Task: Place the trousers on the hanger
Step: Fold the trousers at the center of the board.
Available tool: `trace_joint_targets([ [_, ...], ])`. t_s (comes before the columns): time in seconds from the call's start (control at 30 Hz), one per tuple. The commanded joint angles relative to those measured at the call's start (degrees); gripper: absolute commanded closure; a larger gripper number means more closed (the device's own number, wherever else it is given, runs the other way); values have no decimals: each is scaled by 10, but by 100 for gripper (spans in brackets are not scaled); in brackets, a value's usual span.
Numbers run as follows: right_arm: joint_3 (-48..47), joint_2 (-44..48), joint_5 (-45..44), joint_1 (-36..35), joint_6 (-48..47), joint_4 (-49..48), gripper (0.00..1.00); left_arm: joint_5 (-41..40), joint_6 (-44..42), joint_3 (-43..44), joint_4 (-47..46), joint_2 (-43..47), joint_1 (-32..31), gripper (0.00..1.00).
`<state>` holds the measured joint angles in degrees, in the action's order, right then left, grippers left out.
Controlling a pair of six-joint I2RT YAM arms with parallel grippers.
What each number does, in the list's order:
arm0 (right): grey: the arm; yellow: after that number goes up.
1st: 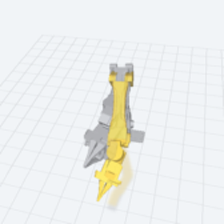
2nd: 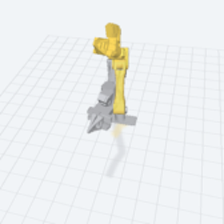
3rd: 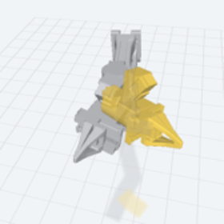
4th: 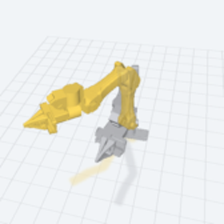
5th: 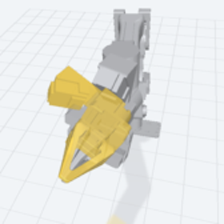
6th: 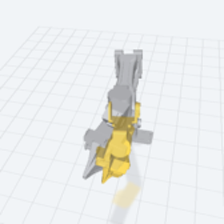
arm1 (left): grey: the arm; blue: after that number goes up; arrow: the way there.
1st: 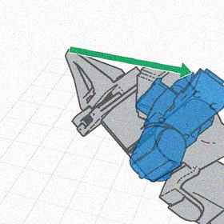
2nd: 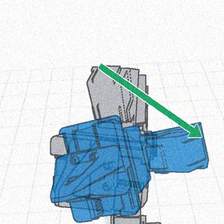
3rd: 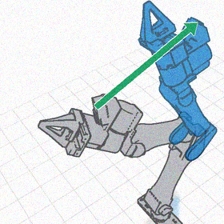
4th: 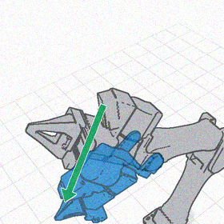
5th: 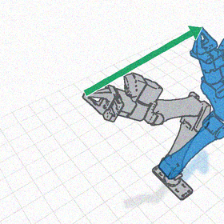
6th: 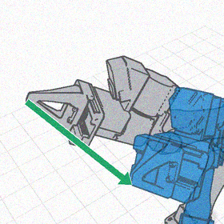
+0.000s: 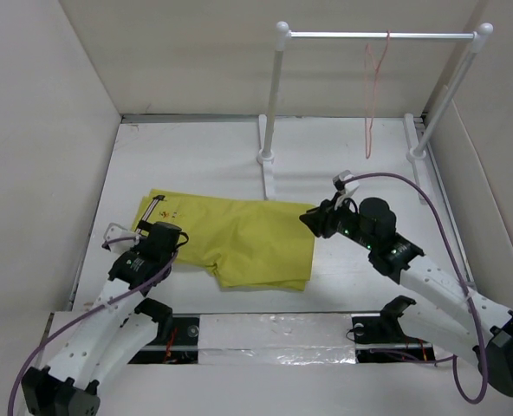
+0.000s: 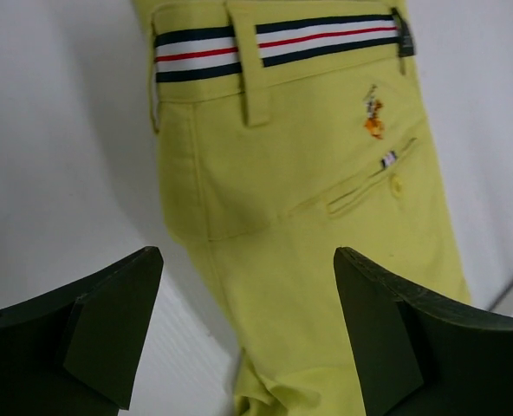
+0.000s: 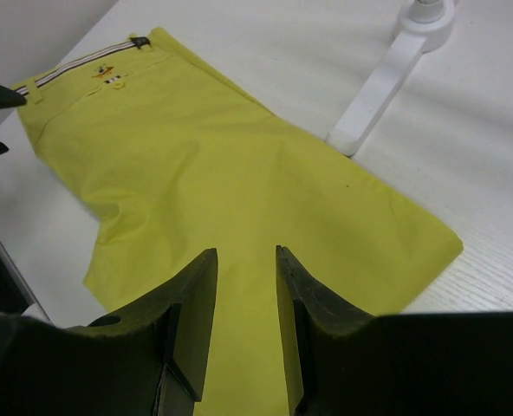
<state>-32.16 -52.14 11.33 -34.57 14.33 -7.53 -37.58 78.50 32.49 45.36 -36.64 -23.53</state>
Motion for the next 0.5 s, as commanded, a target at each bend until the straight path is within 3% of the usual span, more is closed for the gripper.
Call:
trace_joint_targets([
  [0.0, 6, 12, 35, 6, -6, -42, 61, -50, 98, 6, 64, -38, 2, 21],
  [0.13, 10, 23, 34, 6, -7, -42, 61, -42, 86, -1, 28, -53, 36, 15],
  [0.3, 10, 39, 20, -11, -11, -37, 61, 22, -56, -23, -78, -74, 198, 14],
  [0.47, 11, 41, 23, -11, -11, -40, 61, 87, -141, -56, -180, -93, 286, 19],
])
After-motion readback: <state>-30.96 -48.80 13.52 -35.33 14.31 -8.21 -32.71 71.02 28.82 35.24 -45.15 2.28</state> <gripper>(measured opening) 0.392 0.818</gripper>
